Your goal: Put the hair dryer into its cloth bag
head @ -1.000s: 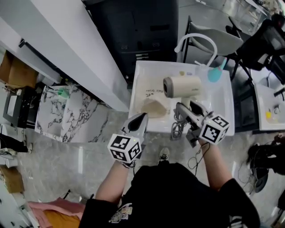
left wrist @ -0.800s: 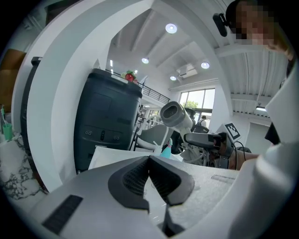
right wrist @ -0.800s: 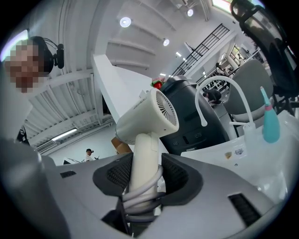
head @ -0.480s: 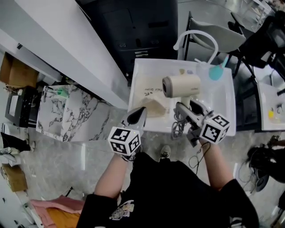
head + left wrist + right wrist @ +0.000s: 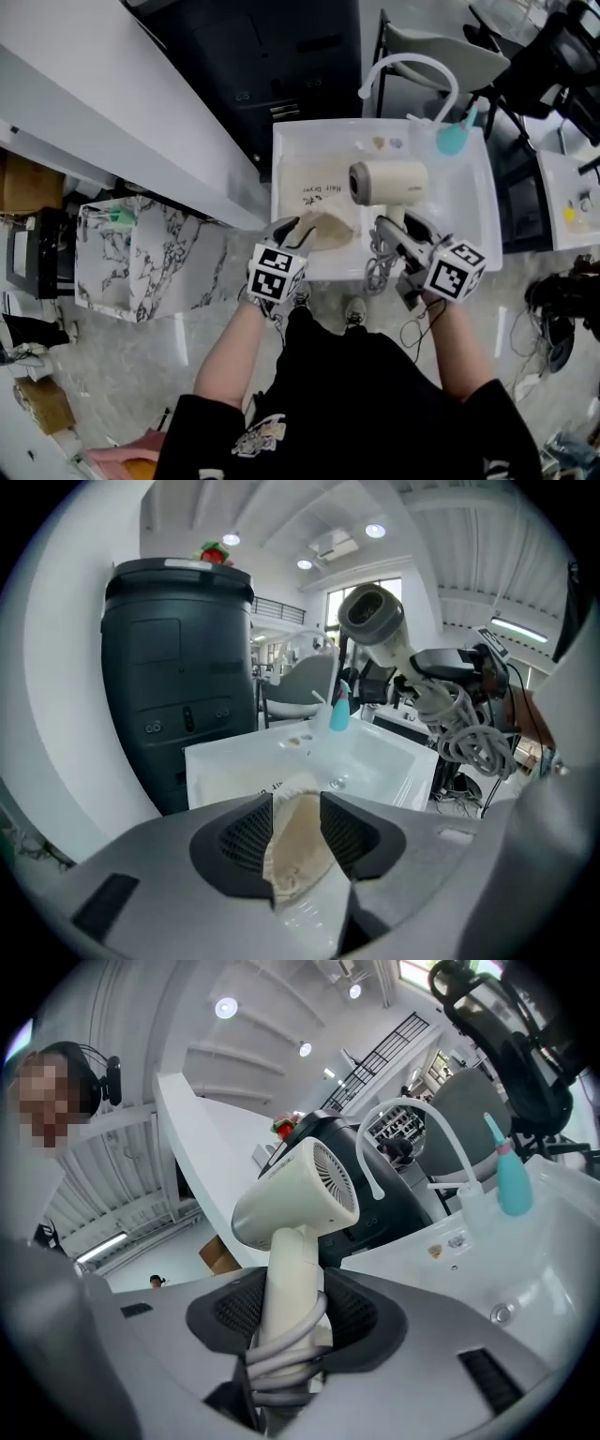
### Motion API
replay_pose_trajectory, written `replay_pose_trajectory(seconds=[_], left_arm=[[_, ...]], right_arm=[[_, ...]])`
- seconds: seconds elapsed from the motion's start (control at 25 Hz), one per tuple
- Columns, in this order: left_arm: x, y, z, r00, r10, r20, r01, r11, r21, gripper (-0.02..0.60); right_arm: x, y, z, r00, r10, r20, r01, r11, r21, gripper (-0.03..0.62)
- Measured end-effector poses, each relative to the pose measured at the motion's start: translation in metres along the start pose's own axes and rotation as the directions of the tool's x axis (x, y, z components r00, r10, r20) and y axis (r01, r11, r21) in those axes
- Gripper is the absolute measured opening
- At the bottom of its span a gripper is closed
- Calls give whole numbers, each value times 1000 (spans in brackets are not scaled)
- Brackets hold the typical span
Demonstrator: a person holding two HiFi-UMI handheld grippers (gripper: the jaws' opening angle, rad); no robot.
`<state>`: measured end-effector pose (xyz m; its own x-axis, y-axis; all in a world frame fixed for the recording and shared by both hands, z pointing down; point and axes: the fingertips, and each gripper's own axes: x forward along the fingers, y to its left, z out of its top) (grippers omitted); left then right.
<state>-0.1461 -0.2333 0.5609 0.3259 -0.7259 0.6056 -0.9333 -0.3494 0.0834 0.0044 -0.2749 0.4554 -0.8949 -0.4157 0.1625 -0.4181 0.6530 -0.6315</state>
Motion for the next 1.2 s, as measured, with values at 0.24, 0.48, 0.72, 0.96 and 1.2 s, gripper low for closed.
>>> replay_pose_trajectory(seconds=[0.24,0.48,0.72,0.96,1.2], left_arm=[[29,22,-17,992,-80,-96,85,995,49,148],[48,30,-19,976,-172,-134,182,981,66,148],[60,30,-23,955,-240,-176,258,962,89,143],[65,29,-25,936,-294,-193,315,945,88,57],[66,29,-24,915,-360,-184,374,927,44,35]], right_arm=[[16,-4,-12,997,-71,-8,71,997,42,183],[29,-7,-22,990,-142,-15,143,987,75,183],[34,-11,-29,983,-185,-17,185,978,91,183],[36,-16,-43,976,-215,-27,217,969,120,183],[38,-16,-73,974,-212,-84,223,962,160,183]])
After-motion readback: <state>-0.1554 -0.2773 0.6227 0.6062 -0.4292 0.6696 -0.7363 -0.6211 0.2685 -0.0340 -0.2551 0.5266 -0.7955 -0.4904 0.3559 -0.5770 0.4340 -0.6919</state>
